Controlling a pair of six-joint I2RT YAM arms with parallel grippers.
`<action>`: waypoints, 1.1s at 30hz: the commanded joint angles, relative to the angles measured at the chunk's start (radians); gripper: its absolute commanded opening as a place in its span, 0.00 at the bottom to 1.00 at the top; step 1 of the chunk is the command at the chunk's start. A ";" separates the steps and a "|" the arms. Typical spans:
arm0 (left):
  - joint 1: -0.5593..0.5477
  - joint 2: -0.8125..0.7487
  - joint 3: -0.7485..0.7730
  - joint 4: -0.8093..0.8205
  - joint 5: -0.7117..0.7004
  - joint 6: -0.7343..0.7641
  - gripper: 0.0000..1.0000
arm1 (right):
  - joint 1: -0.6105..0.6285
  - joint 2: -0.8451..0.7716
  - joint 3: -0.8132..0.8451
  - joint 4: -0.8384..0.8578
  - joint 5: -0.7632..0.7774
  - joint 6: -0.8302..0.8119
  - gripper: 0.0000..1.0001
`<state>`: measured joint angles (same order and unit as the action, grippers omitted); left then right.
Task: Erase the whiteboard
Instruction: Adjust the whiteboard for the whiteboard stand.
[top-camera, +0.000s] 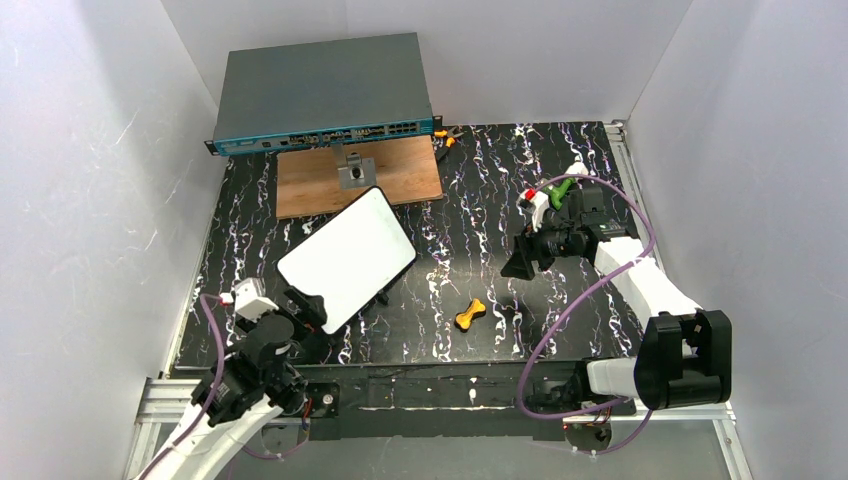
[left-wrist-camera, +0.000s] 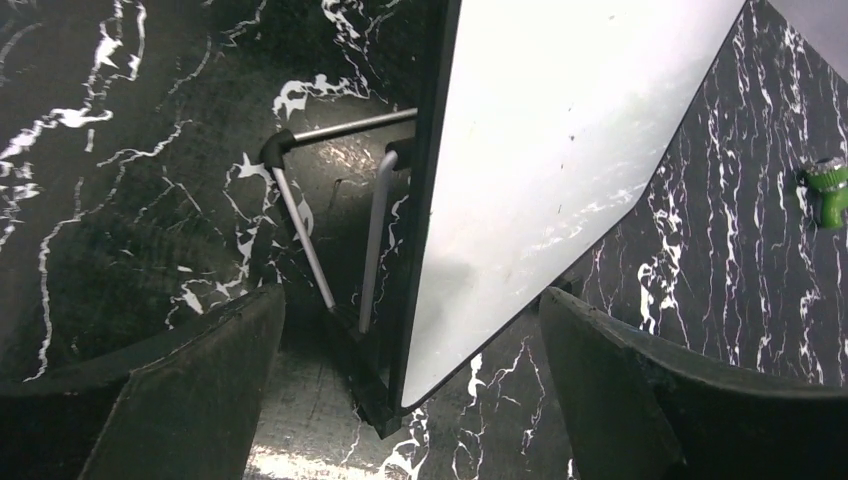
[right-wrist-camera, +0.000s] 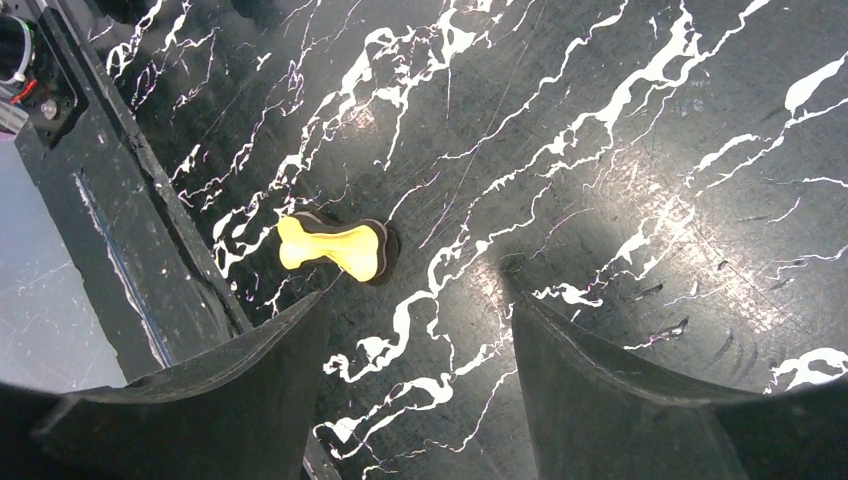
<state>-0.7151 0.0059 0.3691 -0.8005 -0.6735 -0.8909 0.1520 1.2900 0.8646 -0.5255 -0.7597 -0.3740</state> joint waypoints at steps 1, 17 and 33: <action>0.003 0.045 0.066 -0.060 -0.067 -0.030 0.98 | 0.015 -0.009 0.010 -0.010 -0.019 -0.024 0.74; 0.002 -0.032 0.197 -0.066 0.067 0.142 1.00 | 0.285 0.622 0.543 0.257 -0.454 0.124 0.74; 0.008 0.345 0.174 0.072 0.048 0.119 1.00 | 0.349 0.996 0.796 0.718 -0.342 0.675 0.77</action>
<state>-0.7147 0.2985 0.5621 -0.8009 -0.6067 -0.7700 0.4976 2.2349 1.5703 0.0776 -1.1233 0.1711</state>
